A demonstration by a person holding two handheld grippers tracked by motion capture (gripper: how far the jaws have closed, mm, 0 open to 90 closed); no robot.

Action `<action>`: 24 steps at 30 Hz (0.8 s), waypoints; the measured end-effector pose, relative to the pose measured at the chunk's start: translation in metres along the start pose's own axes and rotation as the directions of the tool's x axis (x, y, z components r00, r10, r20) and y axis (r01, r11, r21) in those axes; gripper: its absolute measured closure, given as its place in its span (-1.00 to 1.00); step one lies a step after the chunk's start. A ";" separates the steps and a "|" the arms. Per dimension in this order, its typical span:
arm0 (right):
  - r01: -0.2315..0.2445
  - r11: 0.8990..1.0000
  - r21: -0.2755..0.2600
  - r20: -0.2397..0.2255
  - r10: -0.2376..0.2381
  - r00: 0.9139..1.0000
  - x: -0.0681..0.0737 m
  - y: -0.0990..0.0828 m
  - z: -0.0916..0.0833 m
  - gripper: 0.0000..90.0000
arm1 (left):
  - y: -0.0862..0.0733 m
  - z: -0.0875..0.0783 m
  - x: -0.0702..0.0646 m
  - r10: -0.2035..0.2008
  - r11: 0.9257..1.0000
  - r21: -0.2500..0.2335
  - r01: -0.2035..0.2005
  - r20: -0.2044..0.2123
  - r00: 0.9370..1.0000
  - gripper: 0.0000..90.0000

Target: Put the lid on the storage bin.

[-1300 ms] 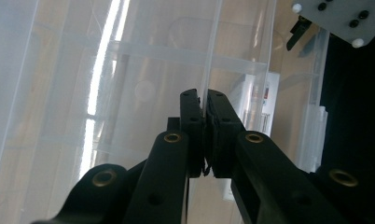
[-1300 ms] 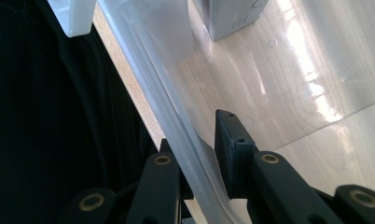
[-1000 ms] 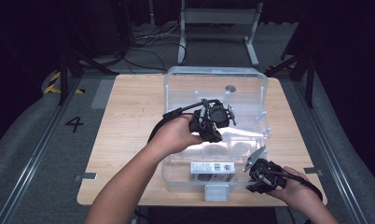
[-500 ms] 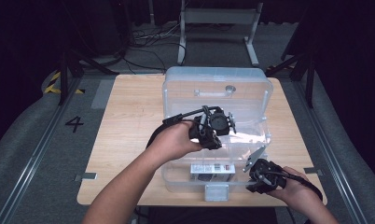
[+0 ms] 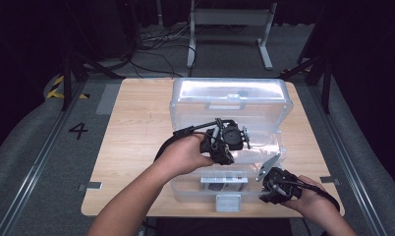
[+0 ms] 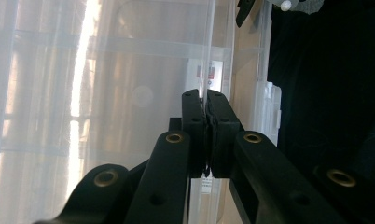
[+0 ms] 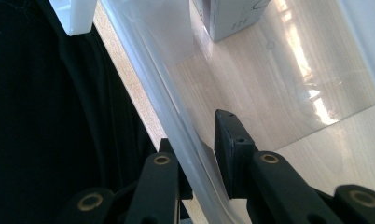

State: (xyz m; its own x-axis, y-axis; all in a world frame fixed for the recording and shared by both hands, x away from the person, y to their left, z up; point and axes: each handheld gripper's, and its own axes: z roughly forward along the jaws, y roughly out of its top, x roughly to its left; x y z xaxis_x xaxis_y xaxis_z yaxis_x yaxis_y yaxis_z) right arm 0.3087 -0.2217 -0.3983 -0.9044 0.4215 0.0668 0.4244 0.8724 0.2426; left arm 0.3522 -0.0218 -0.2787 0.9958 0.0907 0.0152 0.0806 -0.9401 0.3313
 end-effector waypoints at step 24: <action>0.032 0.999 0.021 0.023 -0.032 0.999 0.009 0.005 -0.002 0.49 | -0.005 0.000 0.001 -0.013 1.000 -0.012 0.013 0.016 1.000 0.93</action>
State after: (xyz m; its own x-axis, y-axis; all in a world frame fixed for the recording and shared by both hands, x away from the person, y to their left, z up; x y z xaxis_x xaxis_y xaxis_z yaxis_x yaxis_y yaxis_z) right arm 0.3023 -0.2142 -0.3951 -0.9163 0.3988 0.0371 0.3966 0.8902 0.2243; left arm 0.3529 -0.0175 -0.2804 0.9952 0.0977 -0.0044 0.0933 -0.9347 0.3430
